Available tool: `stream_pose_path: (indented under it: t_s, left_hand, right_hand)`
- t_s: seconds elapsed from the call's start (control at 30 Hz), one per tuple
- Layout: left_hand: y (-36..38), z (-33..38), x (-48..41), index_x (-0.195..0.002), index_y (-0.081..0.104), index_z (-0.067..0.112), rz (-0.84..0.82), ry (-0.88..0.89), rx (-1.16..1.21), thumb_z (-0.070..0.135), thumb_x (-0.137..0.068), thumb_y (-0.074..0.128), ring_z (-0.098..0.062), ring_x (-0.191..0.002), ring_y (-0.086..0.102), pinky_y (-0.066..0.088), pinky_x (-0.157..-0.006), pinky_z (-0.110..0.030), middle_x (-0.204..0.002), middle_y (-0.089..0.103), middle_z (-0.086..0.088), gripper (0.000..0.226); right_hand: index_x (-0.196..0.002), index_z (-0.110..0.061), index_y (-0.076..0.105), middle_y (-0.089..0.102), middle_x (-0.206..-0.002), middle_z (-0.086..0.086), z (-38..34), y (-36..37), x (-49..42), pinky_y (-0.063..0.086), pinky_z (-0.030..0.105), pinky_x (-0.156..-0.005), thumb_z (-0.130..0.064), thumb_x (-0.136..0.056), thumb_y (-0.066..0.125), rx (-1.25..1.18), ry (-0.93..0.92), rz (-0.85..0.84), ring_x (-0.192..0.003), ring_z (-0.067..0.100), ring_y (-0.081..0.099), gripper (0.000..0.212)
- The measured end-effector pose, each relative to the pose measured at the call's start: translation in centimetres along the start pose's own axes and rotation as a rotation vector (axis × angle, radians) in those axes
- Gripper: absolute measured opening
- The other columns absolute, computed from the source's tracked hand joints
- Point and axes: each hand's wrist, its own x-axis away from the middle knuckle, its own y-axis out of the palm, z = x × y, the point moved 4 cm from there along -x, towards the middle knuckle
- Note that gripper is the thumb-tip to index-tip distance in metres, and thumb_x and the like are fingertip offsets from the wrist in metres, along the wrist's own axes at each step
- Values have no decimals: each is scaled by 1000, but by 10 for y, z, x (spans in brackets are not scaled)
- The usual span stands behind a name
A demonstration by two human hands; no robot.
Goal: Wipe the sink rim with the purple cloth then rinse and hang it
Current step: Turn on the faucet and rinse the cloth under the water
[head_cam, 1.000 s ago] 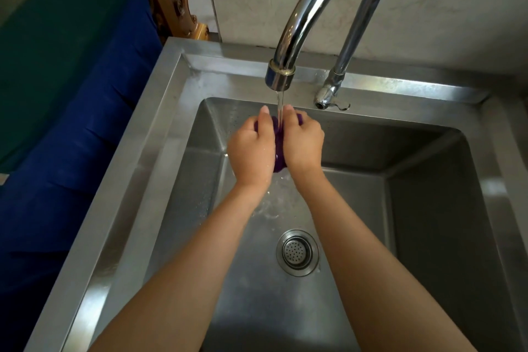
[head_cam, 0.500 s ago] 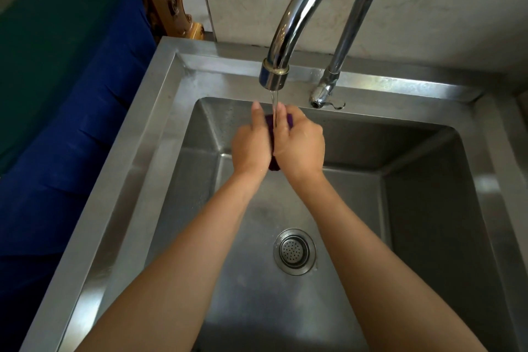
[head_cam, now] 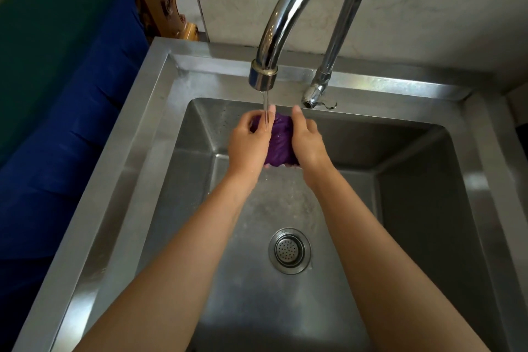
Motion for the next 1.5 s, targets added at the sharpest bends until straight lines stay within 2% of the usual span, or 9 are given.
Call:
stream_pose_path:
  t_s: [0.07, 0.17, 0.23, 0.4, 0.57, 0.8, 0.93, 1.23, 1.5]
  left_hand:
    - [4, -9, 1, -92, 63, 21, -121, -157, 50, 52, -82, 60, -15, -79, 67, 54, -52, -23, -87, 68, 2, 32]
    - [9, -17, 3, -107, 64, 16, -224, -269, 209, 51, -74, 71, -23, -91, 70, 59, -78, -44, -102, 72, -7, 49]
    - [6, -17, 1, -111, 61, 14, -219, -286, 295, 44, -74, 73, -24, -93, 70, 57, -81, -47, -104, 71, -8, 49]
    - [0, -14, -5, -84, 60, 17, -157, -167, 282, 17, -80, 71, -12, -71, 67, 55, -59, -24, -81, 67, 0, 11]
    - [-1, -11, -7, -89, 67, 21, -200, -104, 265, 12, -84, 66, -18, -89, 68, 57, -78, -33, -92, 69, -2, 11]
    - [-2, -14, -7, -76, 60, 17, -90, -133, 248, 27, -82, 69, -21, -78, 67, 57, -73, -36, -78, 67, -2, 15]
    - [-4, -13, -9, -72, 58, 18, -47, -143, 272, 33, -82, 68, -27, -84, 66, 57, -76, -42, -82, 65, -7, 21]
    - [0, -15, -8, -69, 57, 20, -57, -167, 321, 34, -83, 67, -24, -85, 64, 55, -82, -44, -76, 62, 0, 23]
    - [4, -20, -6, -73, 59, 19, -88, -188, 358, 32, -84, 66, -18, -77, 66, 57, -67, -33, -76, 65, 1, 19]
  right_hand:
    - [-131, -9, 43, 57, -119, 7, 0, -2, 0, 47, 43, -98, -56, -94, 26, -12, 41, -7, -109, 25, 57, 63]
    - [-118, -9, 57, 63, -112, 12, -6, 2, 2, 49, 37, -91, -50, -98, 20, -54, 16, -11, -105, 26, 61, 58]
    - [-115, -15, 60, 62, -112, 12, -7, 7, 3, 47, 41, -97, -46, -99, 21, -13, -50, -35, -109, 26, 59, 52]
    - [-137, -12, 38, 51, -134, 11, 0, -11, -4, 40, 46, -105, -56, -94, 28, 72, -20, -8, -120, 27, 52, 63]
    - [-115, -12, 48, 60, -105, 6, -21, -56, -18, 55, 34, -71, -52, -94, 36, 48, -60, 181, -74, 16, 64, 47]
    - [-74, -13, 48, 50, -61, 3, -60, -51, -49, 31, 16, -38, -46, -93, 47, 341, 36, -20, -46, 10, 36, 38]
    - [-67, -18, 41, 37, -59, 0, -56, -43, -57, 26, 13, -34, -43, -93, 46, 425, 74, -74, -45, 11, 30, 36]
    - [-71, -18, 44, 43, -61, 2, -54, -42, -60, 31, 23, -42, -38, -92, 48, 428, -27, -35, -48, 13, 36, 29]
    - [-69, -18, 45, 45, -63, 1, -46, -45, -61, 34, 25, -45, -42, -92, 49, 382, -104, -14, -51, 13, 40, 34]
